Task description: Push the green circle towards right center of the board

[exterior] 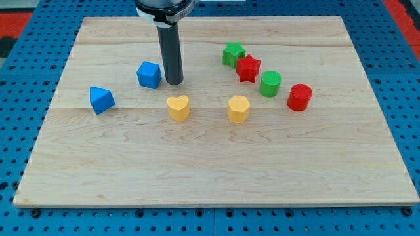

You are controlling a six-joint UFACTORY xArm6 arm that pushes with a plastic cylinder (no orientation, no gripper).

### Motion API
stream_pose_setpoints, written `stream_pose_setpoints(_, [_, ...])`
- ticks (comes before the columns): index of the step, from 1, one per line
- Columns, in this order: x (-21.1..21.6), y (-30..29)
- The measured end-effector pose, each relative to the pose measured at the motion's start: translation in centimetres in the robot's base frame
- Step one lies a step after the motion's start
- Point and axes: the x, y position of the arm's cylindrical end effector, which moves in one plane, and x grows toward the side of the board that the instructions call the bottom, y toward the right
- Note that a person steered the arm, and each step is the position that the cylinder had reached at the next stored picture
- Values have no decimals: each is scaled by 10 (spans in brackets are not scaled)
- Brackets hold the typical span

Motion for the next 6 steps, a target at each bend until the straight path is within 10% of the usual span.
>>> stream_pose_setpoints(6, [-2,230])
